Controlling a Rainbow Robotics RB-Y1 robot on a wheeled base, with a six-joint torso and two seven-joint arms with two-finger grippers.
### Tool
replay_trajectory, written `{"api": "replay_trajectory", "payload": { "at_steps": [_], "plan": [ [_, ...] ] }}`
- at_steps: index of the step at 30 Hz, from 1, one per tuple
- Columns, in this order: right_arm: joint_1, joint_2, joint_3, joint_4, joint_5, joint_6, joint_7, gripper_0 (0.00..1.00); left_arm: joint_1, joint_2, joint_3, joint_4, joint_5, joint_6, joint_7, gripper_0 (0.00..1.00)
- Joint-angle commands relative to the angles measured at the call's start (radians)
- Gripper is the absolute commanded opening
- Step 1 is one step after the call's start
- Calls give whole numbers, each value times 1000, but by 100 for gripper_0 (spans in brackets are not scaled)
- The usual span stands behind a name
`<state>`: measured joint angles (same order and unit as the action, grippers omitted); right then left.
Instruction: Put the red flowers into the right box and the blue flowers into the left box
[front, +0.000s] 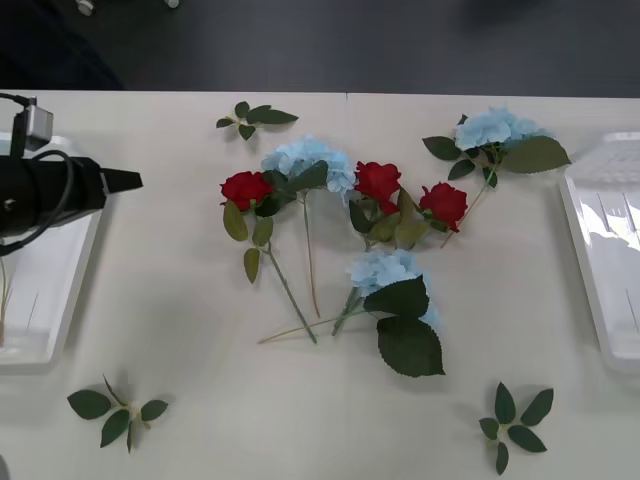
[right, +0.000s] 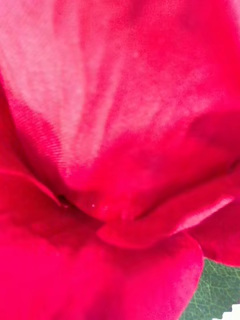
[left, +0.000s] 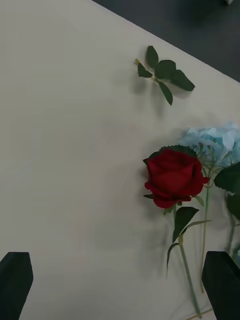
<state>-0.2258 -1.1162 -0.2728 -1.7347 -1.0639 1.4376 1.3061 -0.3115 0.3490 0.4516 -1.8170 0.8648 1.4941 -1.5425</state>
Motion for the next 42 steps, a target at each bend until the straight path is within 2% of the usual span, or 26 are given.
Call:
{"api": "replay_trajectory", "payload": {
  "at_steps": [1, 7, 12, 16, 25, 34, 42],
  "plan": [
    [37, -36, -9, 55, 62, -31, 25, 0, -14, -74, -33, -64, -58, 3, 88, 100],
    [117, -40, 30, 87, 139, -144, 35, 0, -15, -102, -202, -131, -201, 2, 266, 100],
    [177, -48, 110, 90, 185, -261, 33, 0, -26, -170, -274, -148, -300, 2, 369, 100],
    [186, -59, 162, 124, 190, -335, 28, 0, -31, -219, -318, -146, -386, 2, 414, 100],
    [180, -65, 167, 169, 285, -462, 4, 0, -46, -291, -459, -134, -590, 2, 562, 100],
    [146, -63, 167, 184, 321, -526, -37, 0, -132, -298, -564, 36, -719, -60, 680, 100],
    [141, -65, 167, 176, 343, -599, -57, 0, -172, -298, -562, 168, -731, -155, 690, 100]
  ]
}}
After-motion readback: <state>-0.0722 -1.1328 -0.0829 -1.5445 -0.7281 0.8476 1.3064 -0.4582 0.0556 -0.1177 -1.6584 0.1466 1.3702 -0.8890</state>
